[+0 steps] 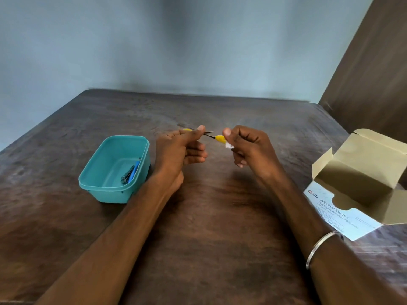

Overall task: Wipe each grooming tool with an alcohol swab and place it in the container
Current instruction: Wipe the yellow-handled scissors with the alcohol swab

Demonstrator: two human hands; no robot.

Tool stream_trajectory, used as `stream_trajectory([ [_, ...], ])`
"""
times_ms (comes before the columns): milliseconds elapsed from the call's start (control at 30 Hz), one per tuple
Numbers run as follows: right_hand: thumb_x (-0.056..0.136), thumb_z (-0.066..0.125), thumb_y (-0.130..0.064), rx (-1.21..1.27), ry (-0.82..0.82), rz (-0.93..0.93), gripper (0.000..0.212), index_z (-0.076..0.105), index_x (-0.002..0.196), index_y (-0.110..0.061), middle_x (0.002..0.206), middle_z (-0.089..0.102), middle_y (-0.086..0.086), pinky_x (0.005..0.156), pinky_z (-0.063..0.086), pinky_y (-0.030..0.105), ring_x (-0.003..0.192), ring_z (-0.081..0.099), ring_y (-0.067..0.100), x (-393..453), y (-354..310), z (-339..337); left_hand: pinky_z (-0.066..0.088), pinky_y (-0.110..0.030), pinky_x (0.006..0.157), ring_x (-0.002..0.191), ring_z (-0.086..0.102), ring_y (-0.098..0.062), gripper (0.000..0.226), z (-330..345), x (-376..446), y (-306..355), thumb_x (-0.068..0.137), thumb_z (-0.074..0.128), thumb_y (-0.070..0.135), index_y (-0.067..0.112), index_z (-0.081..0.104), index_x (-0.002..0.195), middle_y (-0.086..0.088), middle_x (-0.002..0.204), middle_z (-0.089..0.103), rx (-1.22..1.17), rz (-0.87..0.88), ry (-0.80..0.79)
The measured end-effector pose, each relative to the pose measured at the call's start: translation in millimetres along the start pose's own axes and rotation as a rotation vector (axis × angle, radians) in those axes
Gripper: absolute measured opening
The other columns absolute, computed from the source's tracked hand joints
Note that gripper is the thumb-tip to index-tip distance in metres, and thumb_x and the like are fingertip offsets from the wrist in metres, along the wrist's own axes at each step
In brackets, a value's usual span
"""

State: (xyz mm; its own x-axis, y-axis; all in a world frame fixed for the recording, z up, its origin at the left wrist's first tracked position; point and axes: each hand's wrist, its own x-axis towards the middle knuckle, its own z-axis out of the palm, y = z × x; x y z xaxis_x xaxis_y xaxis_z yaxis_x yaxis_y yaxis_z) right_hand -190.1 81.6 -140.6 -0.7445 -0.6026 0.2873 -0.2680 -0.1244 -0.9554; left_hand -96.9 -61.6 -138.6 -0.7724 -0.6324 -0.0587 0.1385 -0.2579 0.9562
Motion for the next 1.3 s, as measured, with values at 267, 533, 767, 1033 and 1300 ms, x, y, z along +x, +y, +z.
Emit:
stream_trajectory([
  [267, 0.088, 0.061, -0.043, 0.42, -0.003, 0.124, 0.038, 0.05, 0.062, -0.016, 0.05, 0.027, -0.003, 0.045, 0.029, 0.025, 0.038, 0.025, 0.01, 1.3, -2.6, -2.0, 0.042, -0.021, 0.05, 0.06, 0.054, -0.006, 0.024, 2.9, 3.2, -5.6, 0.074, 0.084, 0.028, 0.023, 0.071, 0.094, 0.008, 0.07, 0.061, 0.315, 0.239, 0.146],
  [533, 0.088, 0.05, -0.049, 0.76, -0.054, 0.129, 0.033, 0.055, 0.075, -0.019, 0.05, 0.037, -0.007, 0.044, 0.027, 0.024, 0.037, 0.031, 0.006, 7.8, 1.4, -4.3, 0.054, -0.023, 0.063, 0.06, 0.064, -0.006, 0.01, 4.9, 1.7, -9.4, 0.081, 0.075, 0.005, 0.015, 0.075, 0.083, 0.007, 0.066, 0.071, 0.284, 0.271, -0.163],
  [767, 0.087, 0.056, -0.042, 0.743, 0.02, 0.145, 0.024, 0.059, 0.086, -0.017, 0.056, 0.044, -0.005, 0.042, 0.029, 0.021, 0.036, 0.035, 0.006, 7.7, 3.8, -0.4, 0.059, -0.035, 0.057, 0.055, 0.064, -0.022, 0.003, 13.1, -8.5, -14.1, 0.085, 0.071, 0.007, 0.007, 0.074, 0.085, -0.012, 0.072, 0.07, 0.229, 0.189, -0.315],
  [1033, 0.092, 0.066, -0.033, 0.526, 0.32, 0.271, 0.017, 0.069, 0.088, -0.017, 0.08, 0.072, -0.001, 0.044, 0.039, 0.021, 0.053, 0.057, 0.012, 6.4, 3.3, -2.5, 0.059, -0.031, 0.053, 0.051, 0.065, -0.022, 0.015, 14.9, -9.7, -15.0, 0.083, 0.075, 0.008, -0.002, 0.073, 0.093, -0.017, 0.073, 0.073, 0.201, 0.139, -0.207],
  [1300, 0.092, 0.069, -0.013, 0.192, 0.563, 0.039, 0.011, 0.072, 0.102, -0.011, 0.088, 0.075, 0.003, 0.041, 0.041, 0.022, 0.058, 0.066, 0.014, 9.8, 11.1, -15.0, 0.053, -0.025, 0.048, 0.047, 0.06, -0.014, 0.006, 9.3, -1.6, -14.7, 0.082, 0.078, 0.011, 0.012, 0.075, 0.086, 0.001, 0.064, 0.068, 0.211, 0.132, -0.113],
])
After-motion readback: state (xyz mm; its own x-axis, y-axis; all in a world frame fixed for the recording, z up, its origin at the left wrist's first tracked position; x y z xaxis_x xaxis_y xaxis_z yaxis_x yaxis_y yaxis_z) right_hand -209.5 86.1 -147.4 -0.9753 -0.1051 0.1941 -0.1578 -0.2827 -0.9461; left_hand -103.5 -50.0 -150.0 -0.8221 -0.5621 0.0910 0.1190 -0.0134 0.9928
